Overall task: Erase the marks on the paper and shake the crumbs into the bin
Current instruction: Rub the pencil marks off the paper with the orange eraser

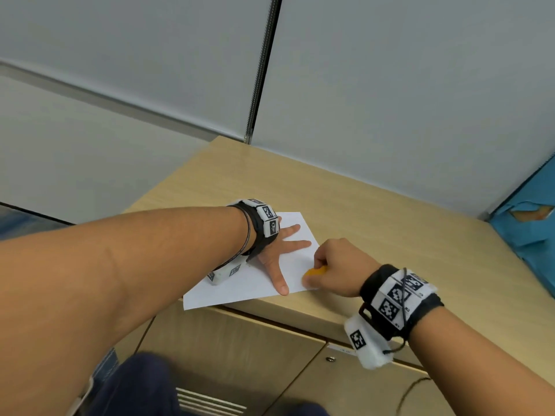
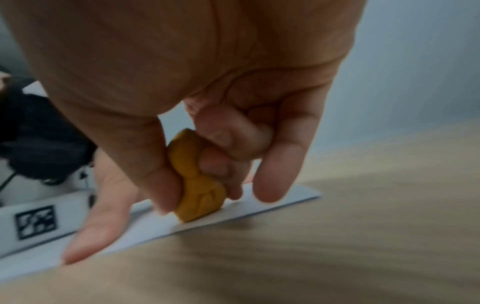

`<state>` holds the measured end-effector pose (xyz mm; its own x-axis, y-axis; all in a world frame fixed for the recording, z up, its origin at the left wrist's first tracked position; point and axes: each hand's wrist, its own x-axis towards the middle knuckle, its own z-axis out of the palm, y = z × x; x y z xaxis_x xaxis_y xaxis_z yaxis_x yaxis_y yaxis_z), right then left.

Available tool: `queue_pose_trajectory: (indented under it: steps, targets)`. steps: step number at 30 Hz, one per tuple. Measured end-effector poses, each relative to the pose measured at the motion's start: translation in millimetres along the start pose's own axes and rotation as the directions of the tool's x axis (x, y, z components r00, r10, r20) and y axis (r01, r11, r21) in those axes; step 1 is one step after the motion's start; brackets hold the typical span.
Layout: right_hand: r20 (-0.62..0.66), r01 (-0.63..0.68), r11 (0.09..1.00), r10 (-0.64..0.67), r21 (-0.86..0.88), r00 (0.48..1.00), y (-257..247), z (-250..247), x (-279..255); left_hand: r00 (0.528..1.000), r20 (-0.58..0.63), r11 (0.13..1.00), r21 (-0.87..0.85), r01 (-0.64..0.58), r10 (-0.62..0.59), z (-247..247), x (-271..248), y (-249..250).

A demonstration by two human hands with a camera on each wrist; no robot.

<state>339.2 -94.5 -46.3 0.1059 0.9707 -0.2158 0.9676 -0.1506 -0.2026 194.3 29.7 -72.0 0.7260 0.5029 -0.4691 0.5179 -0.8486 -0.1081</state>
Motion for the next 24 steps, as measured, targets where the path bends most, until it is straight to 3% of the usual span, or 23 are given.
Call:
queue_pose_trajectory:
  steps: [2,5,12,19,24]
  targets:
    - [0.019,-0.066,0.996,0.065,0.063,0.998,11.9,-9.8,2.0,1.0,0.007,1.0,-0.017,0.003,-0.002,-0.4,0.3,-0.4]
    - [-0.002,-0.127,0.992,0.127,-0.013,0.992,25.9,-24.7,6.3,1.0,0.005,1.0,-0.019,0.005,-0.005,0.3,2.1,0.0]
    - [-0.105,-0.105,0.973,0.128,0.206,0.986,11.4,-38.0,12.4,1.0,0.024,1.0,-0.019,-0.007,0.008,-0.8,1.6,-3.4]
    - [0.018,0.076,0.997,-0.075,-0.012,0.997,-20.7,2.3,5.5,1.0,0.0,1.0,0.027,0.001,-0.001,-2.2,-1.7,-0.2]
    - [0.006,-0.093,0.996,0.093,-0.006,0.996,13.7,-19.0,10.9,1.0,0.004,1.0,-0.006,0.012,-0.012,0.9,0.8,-2.0]
